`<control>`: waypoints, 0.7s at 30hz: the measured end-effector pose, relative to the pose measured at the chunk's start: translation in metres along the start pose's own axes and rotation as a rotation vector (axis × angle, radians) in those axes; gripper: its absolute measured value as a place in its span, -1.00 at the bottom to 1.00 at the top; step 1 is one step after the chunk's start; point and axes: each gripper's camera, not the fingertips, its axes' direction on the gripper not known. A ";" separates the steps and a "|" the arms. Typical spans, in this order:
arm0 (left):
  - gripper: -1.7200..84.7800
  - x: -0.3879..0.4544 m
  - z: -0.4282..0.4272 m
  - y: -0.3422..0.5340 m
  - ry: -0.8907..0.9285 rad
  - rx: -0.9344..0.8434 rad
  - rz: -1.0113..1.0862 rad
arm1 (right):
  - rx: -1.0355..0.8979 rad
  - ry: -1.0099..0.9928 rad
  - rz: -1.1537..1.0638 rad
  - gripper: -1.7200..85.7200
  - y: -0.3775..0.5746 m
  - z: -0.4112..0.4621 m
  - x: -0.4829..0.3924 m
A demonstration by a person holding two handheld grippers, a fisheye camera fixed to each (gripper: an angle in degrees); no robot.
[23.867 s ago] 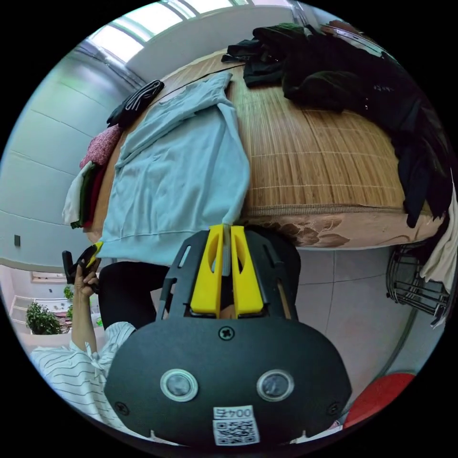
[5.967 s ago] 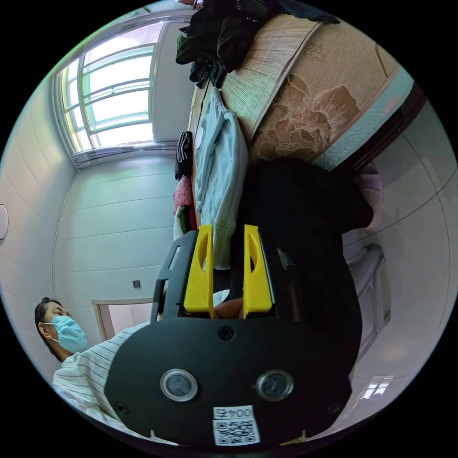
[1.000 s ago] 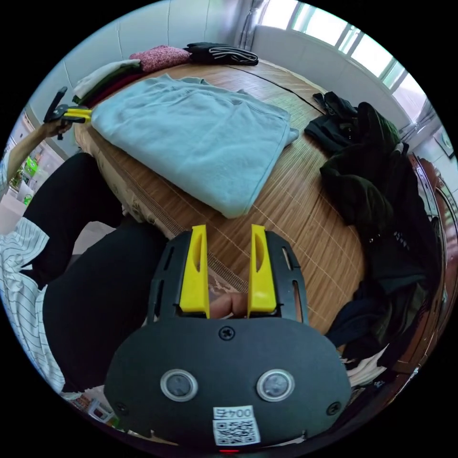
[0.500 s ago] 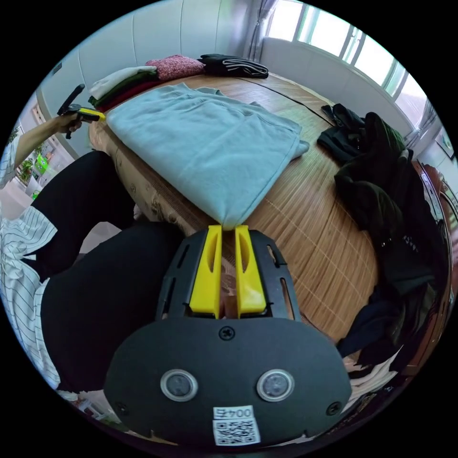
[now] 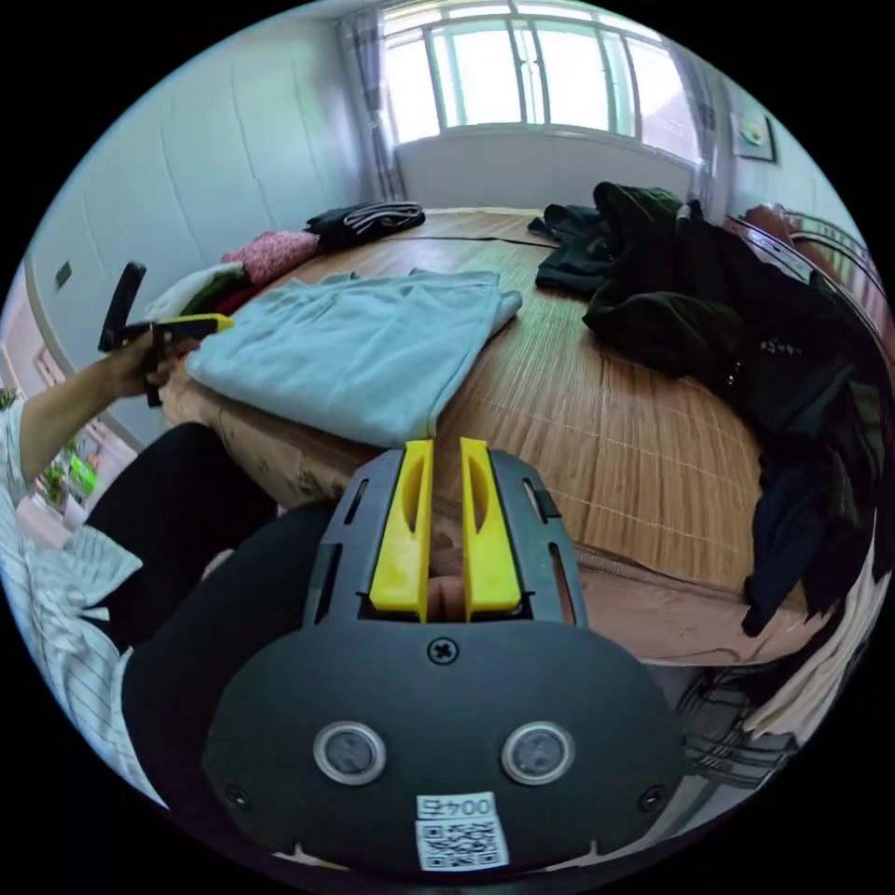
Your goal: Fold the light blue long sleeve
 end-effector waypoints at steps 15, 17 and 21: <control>-0.95 -0.067 0.078 0.036 0.042 -0.100 -0.122 | 0.062 -0.118 0.041 -0.75 0.009 -0.010 0.019; -0.95 -0.072 0.075 0.039 0.028 -0.099 -0.121 | 0.076 -0.084 -0.030 -0.81 0.011 -0.016 0.011; -0.95 -0.081 0.070 0.043 0.023 -0.092 -0.127 | 0.047 0.005 -0.221 -0.84 0.007 -0.013 -0.010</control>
